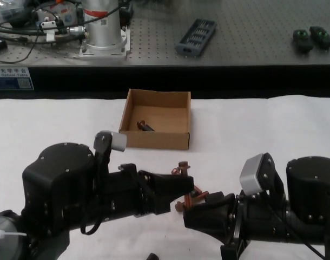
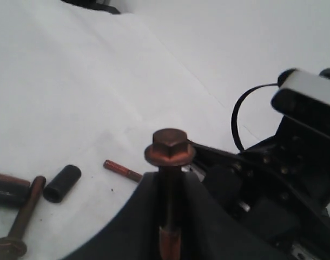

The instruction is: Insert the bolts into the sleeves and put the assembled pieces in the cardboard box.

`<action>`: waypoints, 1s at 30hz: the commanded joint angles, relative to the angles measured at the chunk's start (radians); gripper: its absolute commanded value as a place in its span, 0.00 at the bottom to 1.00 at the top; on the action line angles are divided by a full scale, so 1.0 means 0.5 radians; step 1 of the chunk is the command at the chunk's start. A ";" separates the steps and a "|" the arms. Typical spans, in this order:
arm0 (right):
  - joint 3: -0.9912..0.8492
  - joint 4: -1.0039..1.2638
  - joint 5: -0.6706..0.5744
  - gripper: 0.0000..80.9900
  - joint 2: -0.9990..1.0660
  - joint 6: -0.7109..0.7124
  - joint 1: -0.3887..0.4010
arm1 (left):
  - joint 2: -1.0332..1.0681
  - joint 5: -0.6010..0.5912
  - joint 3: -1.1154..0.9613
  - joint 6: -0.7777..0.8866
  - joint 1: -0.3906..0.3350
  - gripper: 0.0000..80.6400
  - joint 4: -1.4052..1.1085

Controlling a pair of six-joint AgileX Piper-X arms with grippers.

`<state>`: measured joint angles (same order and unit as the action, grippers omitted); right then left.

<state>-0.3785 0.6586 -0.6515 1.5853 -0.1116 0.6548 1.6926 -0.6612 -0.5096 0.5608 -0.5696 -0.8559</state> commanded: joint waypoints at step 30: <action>-0.050 0.139 -0.077 0.03 0.000 -0.055 -0.076 | -0.004 -0.431 0.161 -0.195 -0.008 0.68 -0.043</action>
<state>-0.3833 0.6684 -0.7281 1.5950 -0.1369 0.6336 1.6926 -0.8126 -0.4392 0.4714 -0.5612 -0.9008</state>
